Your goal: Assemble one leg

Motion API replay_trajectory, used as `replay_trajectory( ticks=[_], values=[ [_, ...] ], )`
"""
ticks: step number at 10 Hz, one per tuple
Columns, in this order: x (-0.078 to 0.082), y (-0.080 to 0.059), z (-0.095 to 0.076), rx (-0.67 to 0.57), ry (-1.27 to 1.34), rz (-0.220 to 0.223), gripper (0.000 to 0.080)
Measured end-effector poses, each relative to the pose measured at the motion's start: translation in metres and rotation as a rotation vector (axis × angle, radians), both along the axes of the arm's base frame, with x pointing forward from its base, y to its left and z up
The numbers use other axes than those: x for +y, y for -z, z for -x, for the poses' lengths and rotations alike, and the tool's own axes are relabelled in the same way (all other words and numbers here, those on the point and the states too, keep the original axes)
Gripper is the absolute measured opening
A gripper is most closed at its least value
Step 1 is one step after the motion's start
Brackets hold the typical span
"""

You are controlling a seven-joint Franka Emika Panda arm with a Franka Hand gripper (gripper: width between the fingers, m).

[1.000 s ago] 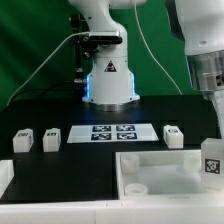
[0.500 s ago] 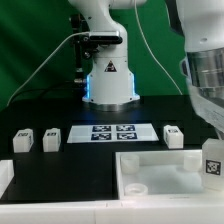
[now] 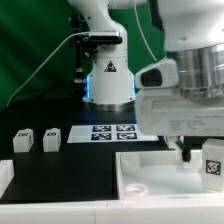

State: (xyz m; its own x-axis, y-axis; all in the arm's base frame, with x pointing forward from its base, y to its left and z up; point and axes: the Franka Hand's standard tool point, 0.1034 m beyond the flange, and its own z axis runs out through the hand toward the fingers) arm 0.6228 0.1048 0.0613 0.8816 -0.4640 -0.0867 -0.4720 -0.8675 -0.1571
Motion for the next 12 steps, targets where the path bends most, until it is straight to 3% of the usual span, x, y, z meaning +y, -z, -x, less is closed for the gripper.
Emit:
replay_trajectory(
  ticks=[5, 7, 12],
  values=[
    [-0.0017, 0.0007, -0.0038, 0.016, 0.11, -0.006, 0.0637],
    [0.0009, 0.0007, -0.0035, 0.065, 0.371, -0.016, 0.0287],
    [0.0046, 0.0031, -0.005, 0.182, 1.012, -0.036, 0.0291]
  ],
)
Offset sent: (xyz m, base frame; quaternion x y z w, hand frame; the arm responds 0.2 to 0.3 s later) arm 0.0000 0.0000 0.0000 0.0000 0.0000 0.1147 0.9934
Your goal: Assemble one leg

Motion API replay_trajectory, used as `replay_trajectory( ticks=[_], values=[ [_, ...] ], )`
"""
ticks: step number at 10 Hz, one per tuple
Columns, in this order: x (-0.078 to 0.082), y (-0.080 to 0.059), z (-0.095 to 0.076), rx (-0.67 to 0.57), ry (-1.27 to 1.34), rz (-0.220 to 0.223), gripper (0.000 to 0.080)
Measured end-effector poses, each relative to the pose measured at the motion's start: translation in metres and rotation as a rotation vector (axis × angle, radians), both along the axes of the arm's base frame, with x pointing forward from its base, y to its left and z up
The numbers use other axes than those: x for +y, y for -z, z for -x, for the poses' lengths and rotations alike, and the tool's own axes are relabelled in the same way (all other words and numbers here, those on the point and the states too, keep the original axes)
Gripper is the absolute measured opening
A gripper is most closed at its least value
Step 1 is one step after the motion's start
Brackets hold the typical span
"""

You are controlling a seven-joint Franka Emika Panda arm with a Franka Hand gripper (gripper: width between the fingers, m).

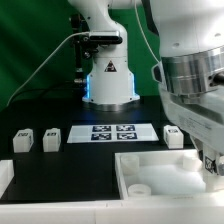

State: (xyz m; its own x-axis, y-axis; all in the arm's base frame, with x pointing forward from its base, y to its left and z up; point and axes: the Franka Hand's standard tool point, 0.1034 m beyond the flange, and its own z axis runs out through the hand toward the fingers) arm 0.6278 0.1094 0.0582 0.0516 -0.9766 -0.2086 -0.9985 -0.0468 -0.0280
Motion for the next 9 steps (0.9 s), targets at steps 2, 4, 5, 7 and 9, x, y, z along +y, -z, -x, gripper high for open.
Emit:
replay_trajectory(
  ticks=[2, 4, 5, 7, 9],
  values=[
    [0.001, 0.0, -0.001, 0.047, 0.306, -0.01, 0.0291],
    [0.001, 0.0, -0.001, 0.049, 0.369, -0.008, 0.0291],
    [0.002, 0.0, -0.001, 0.043, 0.339, -0.007, 0.0291],
    [0.007, 0.001, 0.001, 0.032, 0.262, -0.005, 0.0538],
    [0.018, 0.0, 0.003, -0.043, -0.134, 0.023, 0.0626]
  ],
)
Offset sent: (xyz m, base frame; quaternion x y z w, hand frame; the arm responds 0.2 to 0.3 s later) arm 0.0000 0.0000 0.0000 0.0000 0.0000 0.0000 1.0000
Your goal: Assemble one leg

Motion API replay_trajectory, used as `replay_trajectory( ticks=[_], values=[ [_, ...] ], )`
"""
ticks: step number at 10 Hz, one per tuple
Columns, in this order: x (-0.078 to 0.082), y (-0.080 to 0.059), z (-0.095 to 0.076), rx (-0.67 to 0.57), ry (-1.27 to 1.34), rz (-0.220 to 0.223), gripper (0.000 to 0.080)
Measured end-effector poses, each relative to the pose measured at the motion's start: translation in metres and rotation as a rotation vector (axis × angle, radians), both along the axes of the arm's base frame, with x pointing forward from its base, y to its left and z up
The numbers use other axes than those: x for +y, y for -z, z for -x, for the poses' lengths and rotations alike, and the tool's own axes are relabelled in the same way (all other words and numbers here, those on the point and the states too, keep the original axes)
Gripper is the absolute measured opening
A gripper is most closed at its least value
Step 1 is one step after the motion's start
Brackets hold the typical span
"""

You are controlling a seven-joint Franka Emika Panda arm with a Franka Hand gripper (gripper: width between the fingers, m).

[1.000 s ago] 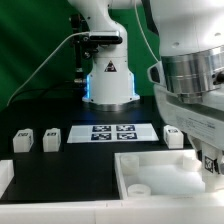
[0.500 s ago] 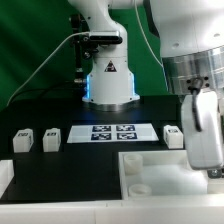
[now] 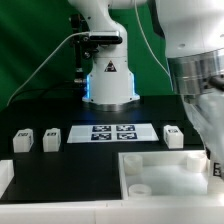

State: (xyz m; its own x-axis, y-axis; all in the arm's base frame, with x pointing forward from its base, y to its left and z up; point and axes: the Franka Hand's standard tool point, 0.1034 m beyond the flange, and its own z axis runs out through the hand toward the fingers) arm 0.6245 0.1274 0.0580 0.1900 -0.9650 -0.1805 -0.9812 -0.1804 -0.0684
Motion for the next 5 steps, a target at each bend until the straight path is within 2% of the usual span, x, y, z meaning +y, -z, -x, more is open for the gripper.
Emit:
replay_trajectory(
  ticks=[1, 3, 5],
  values=[
    [0.009, -0.001, 0.002, -0.032, -0.202, 0.027, 0.0642],
    [0.004, 0.0, 0.002, -0.071, -0.428, 0.041, 0.0649],
    [-0.007, 0.001, -0.002, -0.117, -0.806, 0.077, 0.0649]
  ],
)
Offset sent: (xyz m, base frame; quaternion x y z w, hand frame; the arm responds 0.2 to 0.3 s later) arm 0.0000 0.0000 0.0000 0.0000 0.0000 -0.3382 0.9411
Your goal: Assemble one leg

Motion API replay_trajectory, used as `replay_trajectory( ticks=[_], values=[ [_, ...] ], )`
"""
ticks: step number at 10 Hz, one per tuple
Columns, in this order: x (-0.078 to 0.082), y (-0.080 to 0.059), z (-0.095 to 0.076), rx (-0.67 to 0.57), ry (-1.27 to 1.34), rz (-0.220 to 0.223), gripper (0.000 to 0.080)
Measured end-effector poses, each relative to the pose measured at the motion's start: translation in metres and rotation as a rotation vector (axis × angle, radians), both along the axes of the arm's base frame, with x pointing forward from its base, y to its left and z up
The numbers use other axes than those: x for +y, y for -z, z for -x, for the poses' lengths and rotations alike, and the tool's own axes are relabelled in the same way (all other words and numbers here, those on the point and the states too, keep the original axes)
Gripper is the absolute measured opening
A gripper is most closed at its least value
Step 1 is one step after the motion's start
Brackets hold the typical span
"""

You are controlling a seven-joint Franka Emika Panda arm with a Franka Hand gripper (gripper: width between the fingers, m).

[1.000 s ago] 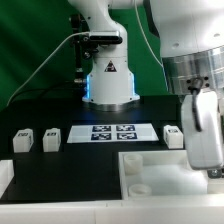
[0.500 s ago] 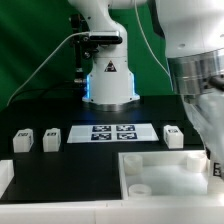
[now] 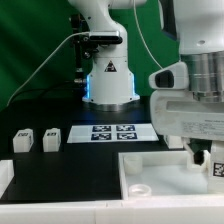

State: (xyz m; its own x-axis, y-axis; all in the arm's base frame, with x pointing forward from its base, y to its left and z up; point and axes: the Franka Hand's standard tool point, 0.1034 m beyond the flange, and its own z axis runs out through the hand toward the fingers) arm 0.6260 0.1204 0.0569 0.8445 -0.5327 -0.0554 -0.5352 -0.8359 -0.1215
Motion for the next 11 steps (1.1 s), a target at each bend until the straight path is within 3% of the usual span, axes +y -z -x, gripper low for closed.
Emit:
replay_trajectory(
  ticks=[2, 5, 6, 7, 11],
  values=[
    [-0.0066, -0.0031, -0.0077, -0.047, -0.341, 0.051, 0.0649],
    [-0.0062, -0.0028, -0.0074, -0.042, -0.298, 0.047, 0.0622],
    [-0.0057, -0.0028, -0.0073, -0.035, -0.233, 0.044, 0.0426],
    [-0.0048, -0.0028, -0.0072, -0.023, -0.123, 0.04, 0.0291],
    [-0.0062, -0.0023, -0.0069, 0.034, 0.354, 0.021, 0.0288]
  ],
)
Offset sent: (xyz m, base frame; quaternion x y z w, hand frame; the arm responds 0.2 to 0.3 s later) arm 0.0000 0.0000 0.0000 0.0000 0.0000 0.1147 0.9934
